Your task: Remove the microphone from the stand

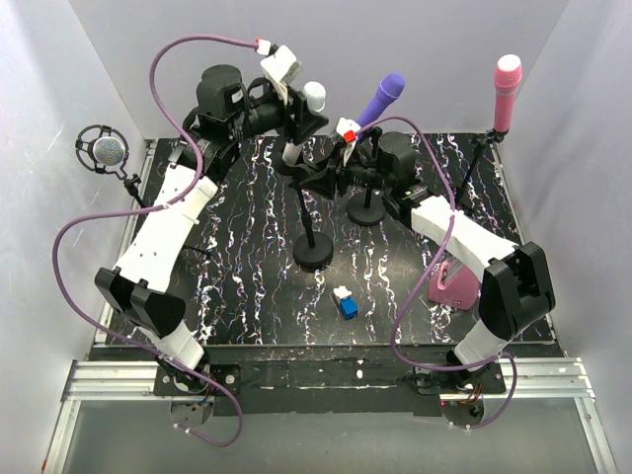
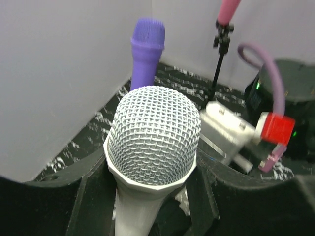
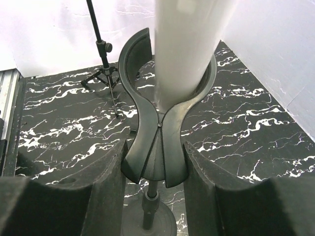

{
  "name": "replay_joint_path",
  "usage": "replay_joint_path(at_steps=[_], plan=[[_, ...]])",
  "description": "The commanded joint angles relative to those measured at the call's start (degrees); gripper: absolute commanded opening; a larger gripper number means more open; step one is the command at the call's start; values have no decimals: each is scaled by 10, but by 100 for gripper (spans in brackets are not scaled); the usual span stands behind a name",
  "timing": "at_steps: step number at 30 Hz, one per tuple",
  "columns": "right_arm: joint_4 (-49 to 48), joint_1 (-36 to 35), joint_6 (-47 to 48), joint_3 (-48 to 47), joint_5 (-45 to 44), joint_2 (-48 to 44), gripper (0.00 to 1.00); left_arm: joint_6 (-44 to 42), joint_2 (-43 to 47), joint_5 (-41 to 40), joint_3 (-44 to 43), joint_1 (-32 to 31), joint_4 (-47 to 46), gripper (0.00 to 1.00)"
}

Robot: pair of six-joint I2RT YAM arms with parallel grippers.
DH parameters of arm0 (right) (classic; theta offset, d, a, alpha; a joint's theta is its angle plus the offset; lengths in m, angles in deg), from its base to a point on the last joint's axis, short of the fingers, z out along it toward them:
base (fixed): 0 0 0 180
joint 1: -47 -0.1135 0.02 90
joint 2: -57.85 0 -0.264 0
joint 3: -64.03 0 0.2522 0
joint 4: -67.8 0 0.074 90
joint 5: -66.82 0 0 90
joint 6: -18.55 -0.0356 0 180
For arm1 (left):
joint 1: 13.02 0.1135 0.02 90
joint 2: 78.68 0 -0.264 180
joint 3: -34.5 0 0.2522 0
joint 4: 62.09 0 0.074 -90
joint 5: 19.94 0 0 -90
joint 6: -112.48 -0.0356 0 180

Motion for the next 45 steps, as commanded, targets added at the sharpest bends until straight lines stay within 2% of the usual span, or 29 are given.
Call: replay_joint_path(at_steps=[1,8,12,13,14,16,17,18,19,25,32,39,45], plan=[[40,-2,30,-18,14,-3,1,8,-23,7,-116,-5,-8,0],[49,-2,37,-12,14,-2,1,-14,-82,-35,-280,-3,-6,0],[50,-2,35,-8,11,-11,1,-37,-77,-42,-294,-3,-8,0],[50,-2,35,-7,15,-15,7,-45,-72,-46,-288,-3,-6,0],[54,-2,38,-5,18,-21,20,-58,-61,-53,-274,-3,-5,0],[56,-2,42,2,13,-37,49,-80,-36,-81,-228,-3,-18,0],[58,-2,43,6,7,-45,68,-90,-16,-101,-202,-3,-26,0],[60,-2,43,7,6,-52,78,-99,-1,-119,-174,-3,-34,0],[66,-2,43,6,4,-58,80,-109,11,-131,-151,-3,-38,0],[106,-1,40,-8,14,-94,86,-163,61,-181,-61,-3,-15,0],[123,1,44,1,-18,-155,88,-157,81,-231,-7,0,16,0],[157,5,48,-1,-49,-210,88,-151,66,-315,23,9,141,0],[252,7,75,-21,-105,-261,88,-131,78,-399,104,33,205,0]])
